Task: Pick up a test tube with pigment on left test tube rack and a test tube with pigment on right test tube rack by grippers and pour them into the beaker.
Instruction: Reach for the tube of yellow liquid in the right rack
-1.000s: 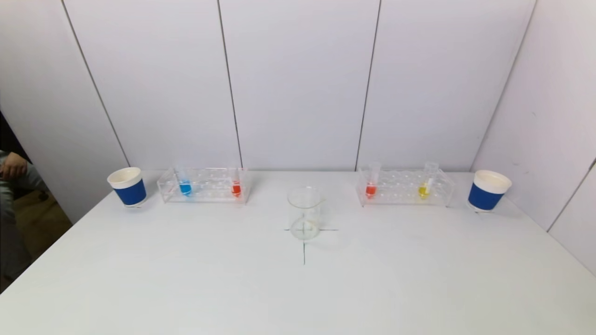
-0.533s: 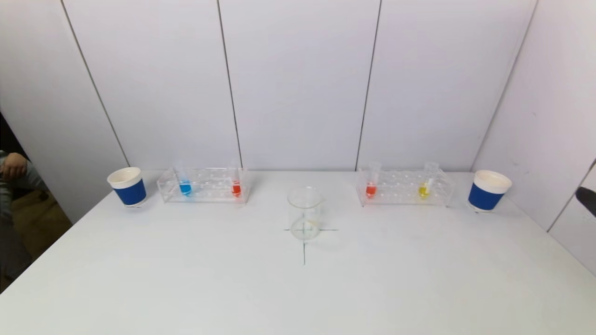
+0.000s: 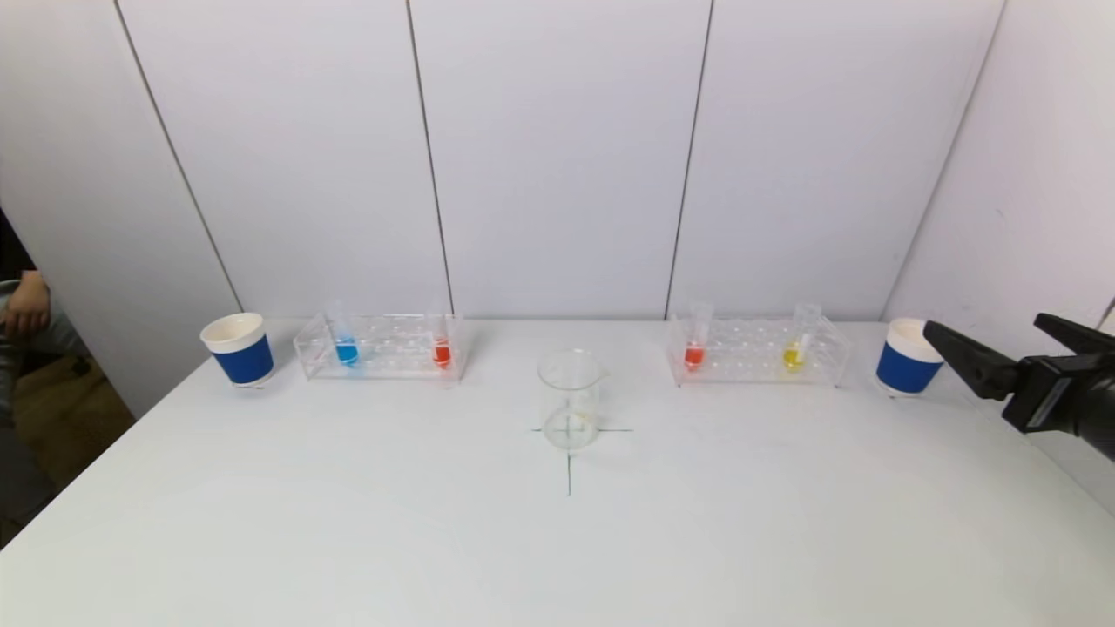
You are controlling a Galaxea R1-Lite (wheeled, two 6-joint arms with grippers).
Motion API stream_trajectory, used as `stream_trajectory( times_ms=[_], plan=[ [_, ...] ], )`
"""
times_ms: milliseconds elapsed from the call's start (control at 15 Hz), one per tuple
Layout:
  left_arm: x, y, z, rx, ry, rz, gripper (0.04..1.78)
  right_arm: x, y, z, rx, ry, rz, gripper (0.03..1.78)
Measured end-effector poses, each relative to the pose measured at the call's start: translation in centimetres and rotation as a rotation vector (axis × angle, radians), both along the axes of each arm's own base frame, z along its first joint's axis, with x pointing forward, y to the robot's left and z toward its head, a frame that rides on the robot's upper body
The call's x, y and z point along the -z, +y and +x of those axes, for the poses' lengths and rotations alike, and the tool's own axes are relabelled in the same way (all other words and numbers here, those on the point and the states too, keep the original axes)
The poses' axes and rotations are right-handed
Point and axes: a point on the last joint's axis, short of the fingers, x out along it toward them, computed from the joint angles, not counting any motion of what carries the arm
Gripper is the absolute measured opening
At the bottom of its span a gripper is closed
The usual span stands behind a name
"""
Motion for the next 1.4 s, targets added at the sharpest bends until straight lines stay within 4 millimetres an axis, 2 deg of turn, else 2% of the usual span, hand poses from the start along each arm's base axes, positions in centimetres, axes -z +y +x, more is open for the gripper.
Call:
stream_trajectory(
  times_ms=[200, 533, 667, 1000, 1400],
  plan=[
    [0.0, 0.0, 0.0, 0.000, 0.000, 0.000, 1.76, 2.2, 0.1, 2.5, 0.006, 0.011, -0.002, 1.77],
    [0.0, 0.0, 0.0, 0.000, 0.000, 0.000, 1.76, 7.2, 0.3, 6.3, 0.044, 0.061, 0.017, 1.77],
    [0.0, 0.0, 0.0, 0.000, 0.000, 0.000, 1.76, 8.6, 0.5, 7.6, 0.047, 0.095, 0.038, 1.77],
    [0.0, 0.0, 0.0, -0.001, 0.000, 0.000, 1.76, 10.8, 0.9, 10.2, 0.047, 0.142, 0.037, 1.77],
    [0.0, 0.0, 0.0, 0.000, 0.000, 0.000, 1.76, 11.8, 1.0, 12.6, 0.055, 0.133, 0.044, 1.77]
  ],
)
